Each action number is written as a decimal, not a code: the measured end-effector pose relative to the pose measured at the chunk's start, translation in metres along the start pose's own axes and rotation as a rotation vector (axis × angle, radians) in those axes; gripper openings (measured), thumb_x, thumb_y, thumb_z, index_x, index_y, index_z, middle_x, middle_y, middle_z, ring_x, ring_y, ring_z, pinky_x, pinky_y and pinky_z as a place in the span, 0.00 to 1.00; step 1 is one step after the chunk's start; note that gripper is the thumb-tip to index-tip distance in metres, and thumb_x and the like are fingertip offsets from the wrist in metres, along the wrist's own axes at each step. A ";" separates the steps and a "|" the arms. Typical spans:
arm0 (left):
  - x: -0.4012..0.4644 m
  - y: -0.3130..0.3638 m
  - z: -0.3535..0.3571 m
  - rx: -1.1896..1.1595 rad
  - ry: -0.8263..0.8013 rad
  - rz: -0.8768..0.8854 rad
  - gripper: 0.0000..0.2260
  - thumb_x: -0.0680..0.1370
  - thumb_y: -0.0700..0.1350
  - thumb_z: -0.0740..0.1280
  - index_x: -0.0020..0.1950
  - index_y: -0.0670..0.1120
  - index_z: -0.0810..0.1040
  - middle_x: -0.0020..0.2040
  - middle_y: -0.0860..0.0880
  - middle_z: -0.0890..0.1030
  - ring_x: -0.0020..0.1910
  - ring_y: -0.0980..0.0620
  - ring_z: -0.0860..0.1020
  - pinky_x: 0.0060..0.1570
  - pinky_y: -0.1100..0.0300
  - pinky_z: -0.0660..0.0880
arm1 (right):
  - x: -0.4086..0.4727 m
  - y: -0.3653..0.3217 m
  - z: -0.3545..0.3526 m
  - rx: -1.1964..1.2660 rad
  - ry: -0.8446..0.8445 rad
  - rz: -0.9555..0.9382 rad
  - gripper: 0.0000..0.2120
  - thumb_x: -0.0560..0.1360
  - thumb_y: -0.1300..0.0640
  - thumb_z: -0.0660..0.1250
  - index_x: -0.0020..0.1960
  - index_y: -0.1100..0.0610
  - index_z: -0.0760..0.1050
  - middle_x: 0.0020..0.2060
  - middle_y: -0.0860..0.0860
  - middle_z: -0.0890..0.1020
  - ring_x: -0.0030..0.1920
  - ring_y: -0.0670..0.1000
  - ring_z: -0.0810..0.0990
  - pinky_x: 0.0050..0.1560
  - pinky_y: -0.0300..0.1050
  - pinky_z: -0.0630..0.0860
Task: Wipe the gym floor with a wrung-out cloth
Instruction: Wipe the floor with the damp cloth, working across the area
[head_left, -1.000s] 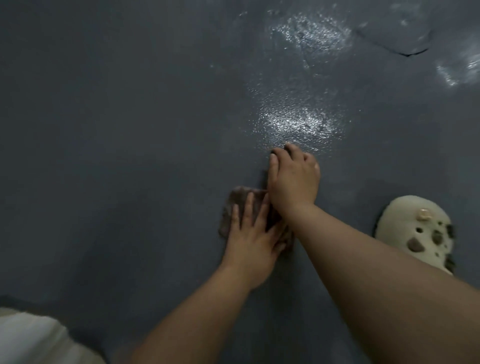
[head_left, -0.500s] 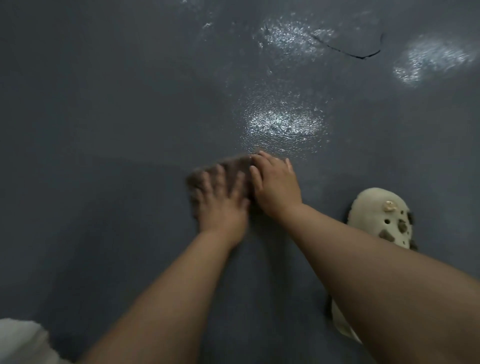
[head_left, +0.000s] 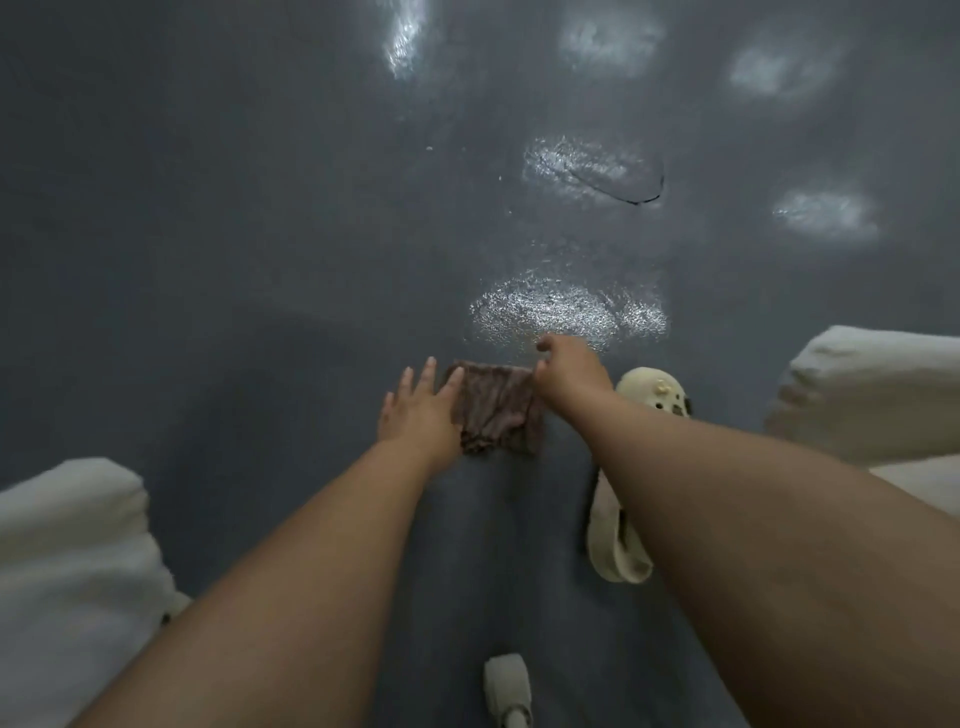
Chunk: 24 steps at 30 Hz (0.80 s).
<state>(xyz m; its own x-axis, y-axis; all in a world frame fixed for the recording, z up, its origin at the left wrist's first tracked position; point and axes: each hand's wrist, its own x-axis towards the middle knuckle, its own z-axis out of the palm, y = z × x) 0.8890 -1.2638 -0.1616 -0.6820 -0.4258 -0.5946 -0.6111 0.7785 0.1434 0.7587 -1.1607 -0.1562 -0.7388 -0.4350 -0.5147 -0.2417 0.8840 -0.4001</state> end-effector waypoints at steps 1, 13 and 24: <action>-0.008 0.002 -0.002 -0.031 0.015 -0.027 0.31 0.80 0.49 0.59 0.78 0.54 0.46 0.78 0.48 0.41 0.77 0.44 0.43 0.73 0.49 0.49 | -0.008 0.002 -0.005 -0.005 0.005 -0.007 0.17 0.78 0.61 0.58 0.66 0.60 0.72 0.64 0.58 0.74 0.63 0.59 0.73 0.60 0.48 0.70; -0.058 0.018 -0.027 -0.100 0.117 0.014 0.31 0.79 0.45 0.64 0.78 0.54 0.51 0.78 0.47 0.39 0.77 0.44 0.42 0.73 0.48 0.49 | -0.070 0.002 -0.013 -0.153 0.081 -0.070 0.17 0.77 0.63 0.57 0.65 0.59 0.72 0.65 0.59 0.71 0.64 0.59 0.71 0.61 0.49 0.69; -0.012 0.035 -0.008 -0.109 -0.036 -0.039 0.31 0.78 0.45 0.64 0.77 0.50 0.53 0.78 0.44 0.43 0.76 0.42 0.45 0.72 0.49 0.53 | -0.029 0.008 0.033 -0.133 -0.009 -0.074 0.16 0.75 0.62 0.62 0.63 0.60 0.73 0.62 0.57 0.73 0.64 0.59 0.71 0.61 0.50 0.72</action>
<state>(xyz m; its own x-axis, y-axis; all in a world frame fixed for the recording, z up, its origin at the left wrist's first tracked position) 0.8721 -1.2348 -0.1435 -0.6433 -0.4363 -0.6291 -0.6780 0.7063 0.2035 0.7991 -1.1463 -0.1693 -0.7102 -0.5005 -0.4950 -0.3767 0.8643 -0.3334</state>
